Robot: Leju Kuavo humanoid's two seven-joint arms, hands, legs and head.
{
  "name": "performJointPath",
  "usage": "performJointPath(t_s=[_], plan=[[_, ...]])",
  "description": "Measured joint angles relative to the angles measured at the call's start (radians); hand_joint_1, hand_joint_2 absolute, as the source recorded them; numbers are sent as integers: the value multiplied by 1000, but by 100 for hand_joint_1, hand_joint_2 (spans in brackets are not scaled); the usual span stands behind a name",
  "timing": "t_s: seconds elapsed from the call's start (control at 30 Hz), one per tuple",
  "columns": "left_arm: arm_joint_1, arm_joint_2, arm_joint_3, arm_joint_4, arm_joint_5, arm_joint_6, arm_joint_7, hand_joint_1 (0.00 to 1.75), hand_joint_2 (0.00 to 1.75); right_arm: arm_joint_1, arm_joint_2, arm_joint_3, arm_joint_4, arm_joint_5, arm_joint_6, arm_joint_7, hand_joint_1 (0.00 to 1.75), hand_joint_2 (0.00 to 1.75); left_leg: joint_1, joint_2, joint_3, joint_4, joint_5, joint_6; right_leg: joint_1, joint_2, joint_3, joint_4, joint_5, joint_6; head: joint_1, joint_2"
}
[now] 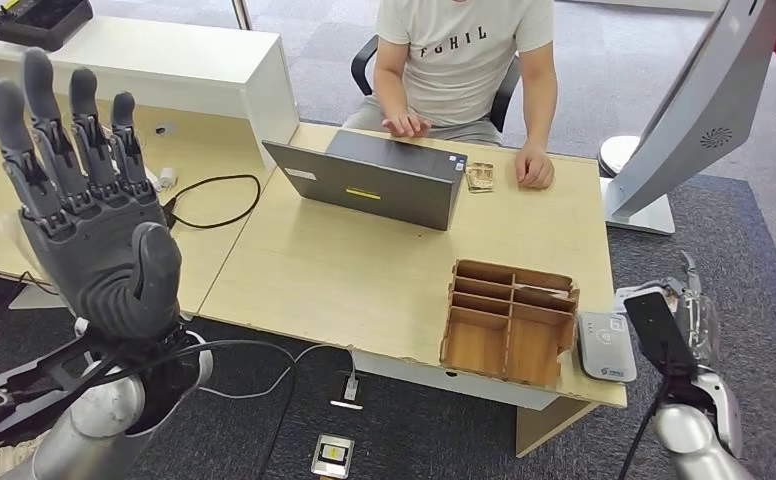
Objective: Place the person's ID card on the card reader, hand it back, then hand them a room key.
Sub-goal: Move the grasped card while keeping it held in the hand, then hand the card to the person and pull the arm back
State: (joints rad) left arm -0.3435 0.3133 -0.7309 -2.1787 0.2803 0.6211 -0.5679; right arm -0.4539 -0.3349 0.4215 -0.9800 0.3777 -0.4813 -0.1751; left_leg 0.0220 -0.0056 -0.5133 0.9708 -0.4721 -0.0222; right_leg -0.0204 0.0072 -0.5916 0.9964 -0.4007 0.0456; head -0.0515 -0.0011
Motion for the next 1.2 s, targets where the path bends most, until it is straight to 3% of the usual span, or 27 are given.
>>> performJointPath(t_s=[0.3,0.57,0.9,1.2], plan=[[2,-4,3,10,22,-55,-16,0,175,-30,-13,3,-128,45,40,39,175,175,0,0,-1,0,0,0,0,0,0,0,0,0,0,0],[-11,-17,1,28,54,-72,-32,0,175,-191,-12,36,-163,110,126,87,175,175,0,0,-1,0,1,0,0,0,0,0,0,0,0,0],[-28,-37,-7,49,88,-104,-71,0,175,-441,19,124,-41,178,194,131,175,175,0,-1,-2,0,1,0,0,0,-1,0,0,0,0,0],[-17,-57,5,66,100,-152,-93,0,175,-542,80,203,87,249,212,153,175,175,0,-1,-2,0,1,0,0,-1,-1,0,0,0,0,0]])
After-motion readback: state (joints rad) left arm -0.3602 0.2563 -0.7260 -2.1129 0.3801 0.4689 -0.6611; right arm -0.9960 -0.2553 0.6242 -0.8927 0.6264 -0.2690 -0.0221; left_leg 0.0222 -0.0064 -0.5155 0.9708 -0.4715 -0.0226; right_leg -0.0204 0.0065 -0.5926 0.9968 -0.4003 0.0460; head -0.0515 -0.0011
